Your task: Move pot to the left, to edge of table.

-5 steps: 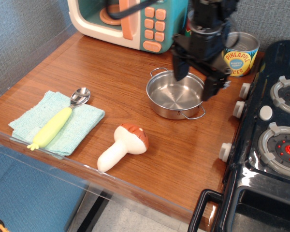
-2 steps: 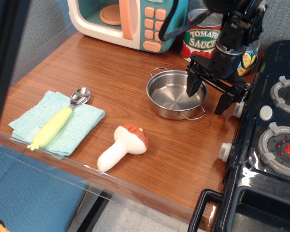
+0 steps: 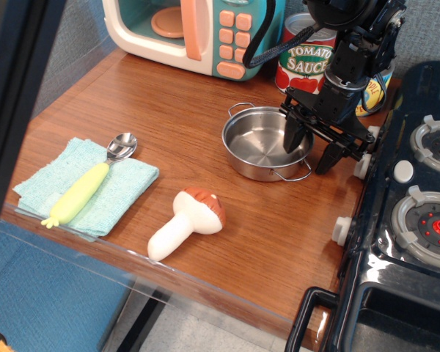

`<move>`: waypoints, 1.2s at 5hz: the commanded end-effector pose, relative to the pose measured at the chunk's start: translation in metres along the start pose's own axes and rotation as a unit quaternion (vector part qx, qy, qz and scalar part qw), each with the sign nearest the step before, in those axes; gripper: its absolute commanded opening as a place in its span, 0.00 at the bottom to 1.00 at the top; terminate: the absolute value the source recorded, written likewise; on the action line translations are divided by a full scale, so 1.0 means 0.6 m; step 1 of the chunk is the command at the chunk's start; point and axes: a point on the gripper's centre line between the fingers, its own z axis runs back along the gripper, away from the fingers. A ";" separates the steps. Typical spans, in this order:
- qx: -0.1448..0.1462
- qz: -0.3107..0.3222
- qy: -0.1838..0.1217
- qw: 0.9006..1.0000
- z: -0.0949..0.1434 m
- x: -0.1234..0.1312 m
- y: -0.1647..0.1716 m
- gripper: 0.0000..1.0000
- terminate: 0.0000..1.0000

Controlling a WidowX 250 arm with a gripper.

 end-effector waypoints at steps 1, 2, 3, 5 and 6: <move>-0.018 0.029 -0.058 0.998 0.084 0.007 0.046 0.00 0.00; -0.036 0.046 -0.075 0.995 0.132 -0.013 0.091 0.00 0.00; -0.044 0.058 -0.086 0.994 0.161 -0.043 0.148 0.00 0.00; -0.012 0.082 -0.057 0.995 0.132 -0.132 0.287 0.00 0.00; -0.014 0.103 -0.041 0.994 0.088 -0.148 0.349 0.00 0.00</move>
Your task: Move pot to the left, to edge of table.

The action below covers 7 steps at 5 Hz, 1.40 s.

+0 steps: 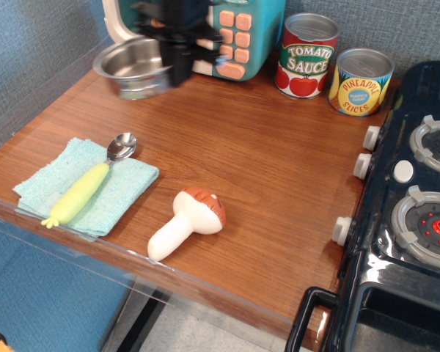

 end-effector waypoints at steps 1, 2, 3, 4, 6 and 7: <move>0.014 0.020 -0.014 1.000 -0.035 0.006 0.102 0.00 0.00; 0.015 0.013 -0.002 1.000 -0.066 0.012 0.109 0.00 0.00; 0.012 0.016 0.018 1.000 -0.093 0.011 0.116 0.00 0.00; 0.011 0.014 0.010 1.000 -0.082 0.013 0.117 1.00 0.00; 0.010 0.002 -0.019 1.000 0.000 -0.005 0.108 1.00 0.00; 0.012 0.003 -0.024 1.000 0.015 -0.015 0.106 1.00 0.00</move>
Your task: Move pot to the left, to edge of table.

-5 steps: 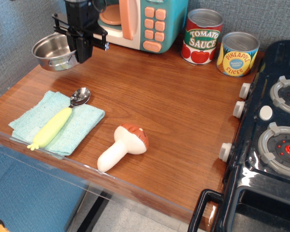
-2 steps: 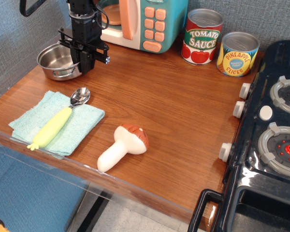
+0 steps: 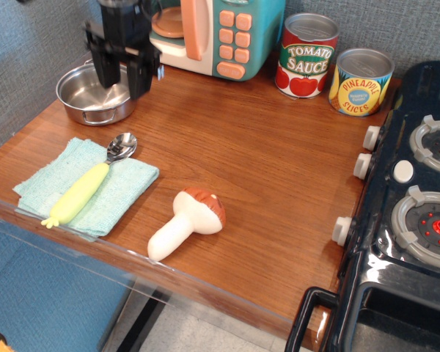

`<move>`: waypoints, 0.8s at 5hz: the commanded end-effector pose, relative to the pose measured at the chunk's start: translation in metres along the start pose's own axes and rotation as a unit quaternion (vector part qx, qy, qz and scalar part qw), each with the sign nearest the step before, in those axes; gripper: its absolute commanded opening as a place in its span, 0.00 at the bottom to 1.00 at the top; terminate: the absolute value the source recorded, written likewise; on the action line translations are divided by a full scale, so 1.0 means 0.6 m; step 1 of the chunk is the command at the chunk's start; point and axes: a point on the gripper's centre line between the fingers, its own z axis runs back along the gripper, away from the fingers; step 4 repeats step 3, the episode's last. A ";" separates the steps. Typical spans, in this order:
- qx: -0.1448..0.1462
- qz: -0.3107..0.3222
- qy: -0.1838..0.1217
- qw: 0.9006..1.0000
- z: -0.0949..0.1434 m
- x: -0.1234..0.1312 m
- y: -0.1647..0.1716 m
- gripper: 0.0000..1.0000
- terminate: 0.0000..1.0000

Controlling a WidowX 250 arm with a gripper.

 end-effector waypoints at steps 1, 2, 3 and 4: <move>0.021 0.006 -0.040 0.999 0.061 -0.010 0.020 1.00 0.00; 0.021 0.006 -0.040 0.999 0.061 -0.010 0.020 1.00 0.00; 0.021 0.006 -0.040 0.999 0.061 -0.010 0.020 1.00 1.00; 0.021 0.006 -0.040 0.999 0.061 -0.010 0.020 1.00 1.00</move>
